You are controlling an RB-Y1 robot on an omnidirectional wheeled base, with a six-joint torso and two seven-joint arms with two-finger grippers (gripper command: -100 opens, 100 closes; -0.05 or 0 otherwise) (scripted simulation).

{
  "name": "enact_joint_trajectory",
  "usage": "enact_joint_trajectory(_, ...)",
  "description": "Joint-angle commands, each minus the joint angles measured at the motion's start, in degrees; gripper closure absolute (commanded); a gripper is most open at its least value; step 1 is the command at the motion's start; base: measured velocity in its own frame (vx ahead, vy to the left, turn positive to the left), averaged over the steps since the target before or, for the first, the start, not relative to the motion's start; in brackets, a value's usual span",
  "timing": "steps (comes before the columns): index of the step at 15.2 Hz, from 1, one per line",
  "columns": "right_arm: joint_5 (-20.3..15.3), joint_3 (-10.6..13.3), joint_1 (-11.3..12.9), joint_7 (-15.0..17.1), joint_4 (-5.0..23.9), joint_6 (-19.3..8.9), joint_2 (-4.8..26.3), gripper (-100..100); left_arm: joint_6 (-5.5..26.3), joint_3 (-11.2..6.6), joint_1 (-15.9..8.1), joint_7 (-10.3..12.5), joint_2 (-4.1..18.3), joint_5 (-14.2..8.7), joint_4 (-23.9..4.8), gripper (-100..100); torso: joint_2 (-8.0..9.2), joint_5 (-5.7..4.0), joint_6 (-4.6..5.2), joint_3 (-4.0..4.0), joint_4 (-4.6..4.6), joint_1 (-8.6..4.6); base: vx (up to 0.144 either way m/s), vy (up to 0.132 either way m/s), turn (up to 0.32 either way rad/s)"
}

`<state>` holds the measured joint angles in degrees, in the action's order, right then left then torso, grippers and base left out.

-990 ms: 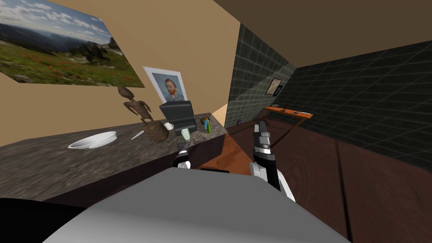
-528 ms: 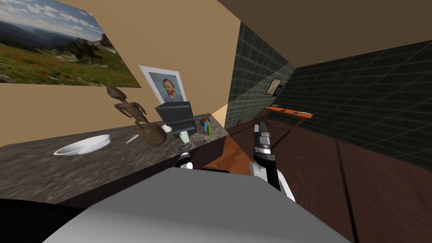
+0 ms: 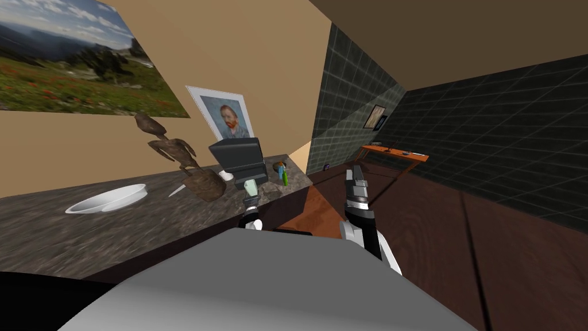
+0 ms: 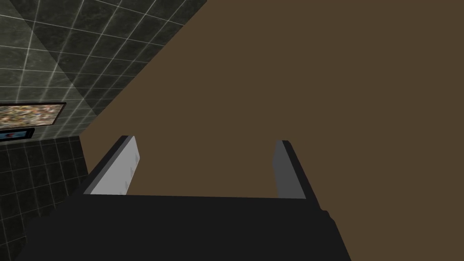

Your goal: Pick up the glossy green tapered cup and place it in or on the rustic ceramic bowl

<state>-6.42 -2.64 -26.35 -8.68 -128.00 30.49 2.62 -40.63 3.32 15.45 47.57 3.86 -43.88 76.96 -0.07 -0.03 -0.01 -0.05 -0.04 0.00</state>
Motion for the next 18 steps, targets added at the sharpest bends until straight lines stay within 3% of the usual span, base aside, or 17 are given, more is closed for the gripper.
enact_joint_trajectory(1, 0.0, 0.0, 0.0, 0.0, 0.0, 0.0, 0.0, 0, 0.0, 0.00, 0.0, 0.0, 0.0, 0.0, 0.0, 100, 0.00, 0.00, 0.00, 0.00, 0.00, 0.00, 0.000, 0.000, 0.000)
enact_joint_trajectory(2, 0.0, 0.0, 0.0, 0.0, 0.0, 0.0, 0.0, 0, 0.0, 0.00, 0.0, 0.0, 0.0, 0.0, 0.0, 100, 0.02, 0.00, 0.00, 0.01, 0.01, 0.00, 0.000, 0.000, 0.000)
enact_joint_trajectory(3, 0.0, 0.0, 0.0, 0.0, 0.0, 0.0, 0.0, 0, -1.0, -1.07, -1.5, 0.4, 1.6, 0.5, 1.7, 100, 0.03, 0.01, 0.00, 0.02, 0.02, 0.00, 0.014, -0.123, 0.149)
enact_joint_trajectory(5, 0.0, 0.0, 0.0, 0.0, 0.0, 0.0, 0.0, 0, -1.5, -1.58, -2.2, 0.5, 2.0, 0.6, 2.4, 100, 0.01, -0.16, -0.04, 0.05, 0.07, -0.64, 0.012, -0.218, 0.167)
enact_joint_trajectory(11, 0.0, 0.0, 0.0, 0.0, 0.0, 0.0, 0.0, 0, -3.7, -4.38, -5.3, 0.7, 3.9, 1.0, 6.1, 100, -0.02, -0.33, -0.05, 0.06, 0.12, -1.44, 0.021, -0.282, 0.122)
enact_joint_trajectory(18, 0.0, 0.0, 0.0, 0.0, 0.0, 0.0, 0.0, 0, -6.4, -8.22, -7.9, 0.1, 6.0, 0.3, 10.1, 100, -0.28, -0.33, -0.12, -0.08, 0.10, -1.46, 0.084, -0.293, 0.137)
